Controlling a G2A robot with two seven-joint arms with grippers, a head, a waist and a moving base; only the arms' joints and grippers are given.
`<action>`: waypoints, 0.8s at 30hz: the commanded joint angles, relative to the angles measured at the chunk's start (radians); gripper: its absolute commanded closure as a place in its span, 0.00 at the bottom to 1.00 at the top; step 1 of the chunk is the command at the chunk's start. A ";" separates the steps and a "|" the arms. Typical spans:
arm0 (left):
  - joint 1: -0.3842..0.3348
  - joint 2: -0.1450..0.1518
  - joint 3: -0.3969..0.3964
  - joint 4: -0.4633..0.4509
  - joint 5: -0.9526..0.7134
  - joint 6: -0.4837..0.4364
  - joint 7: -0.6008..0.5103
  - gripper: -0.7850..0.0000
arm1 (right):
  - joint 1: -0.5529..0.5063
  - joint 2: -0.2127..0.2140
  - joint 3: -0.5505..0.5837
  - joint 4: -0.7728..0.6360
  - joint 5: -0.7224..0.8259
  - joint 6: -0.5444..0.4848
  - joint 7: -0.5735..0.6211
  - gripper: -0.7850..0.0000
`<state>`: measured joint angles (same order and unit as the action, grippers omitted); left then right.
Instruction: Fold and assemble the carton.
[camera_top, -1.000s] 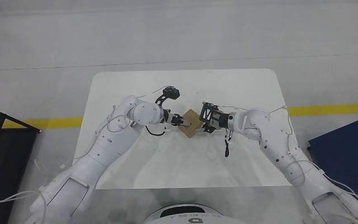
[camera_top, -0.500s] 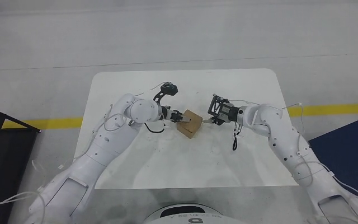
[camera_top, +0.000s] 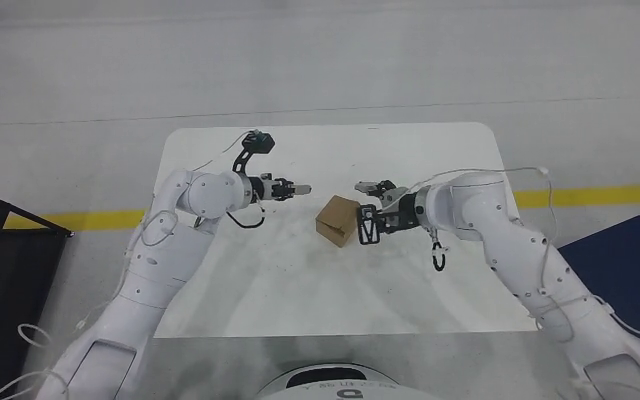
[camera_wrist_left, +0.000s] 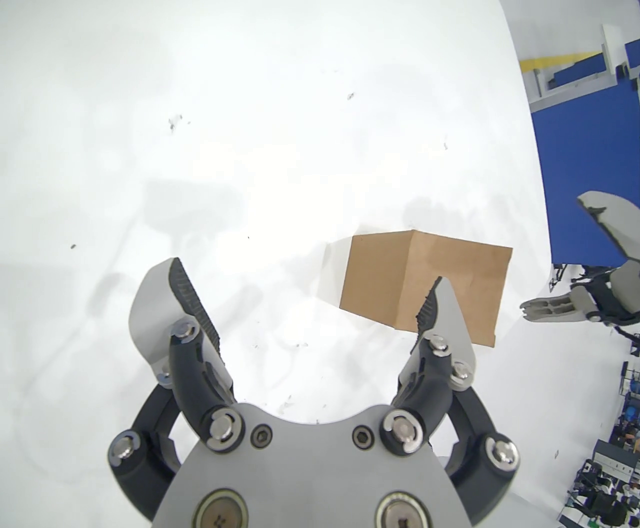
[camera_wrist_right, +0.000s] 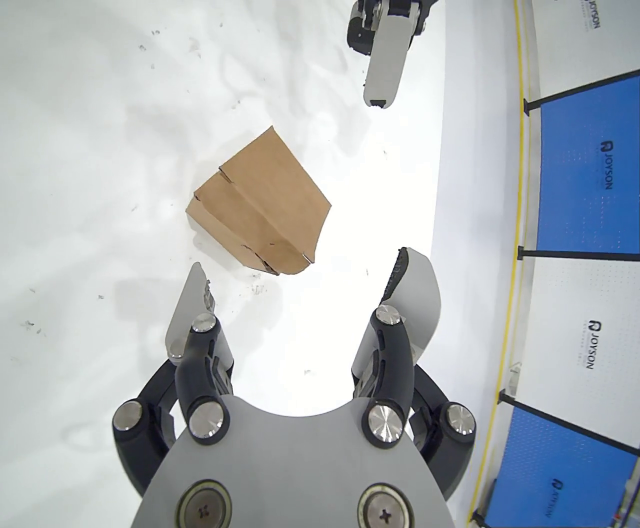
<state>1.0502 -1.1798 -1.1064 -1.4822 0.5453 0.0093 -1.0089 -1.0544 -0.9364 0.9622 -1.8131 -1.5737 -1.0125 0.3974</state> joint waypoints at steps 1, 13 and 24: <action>0.029 0.003 -0.009 -0.009 -0.009 0.006 0.015 0.00 | 0.037 -0.002 -0.063 0.011 -0.026 0.000 -0.005 0.18; 0.122 0.018 -0.060 -0.035 -0.015 0.022 0.055 0.00 | 0.284 -0.012 -0.350 0.101 -0.068 0.000 -0.065 0.25; 0.122 0.018 -0.060 -0.035 -0.015 0.022 0.055 0.00 | 0.499 -0.011 -0.596 0.171 0.019 0.000 -0.014 0.43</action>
<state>1.1724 -1.1616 -1.1668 -1.5174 0.5305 0.0309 -0.9539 -0.5756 -0.9460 0.3856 -1.6476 -1.5684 -1.0123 0.3772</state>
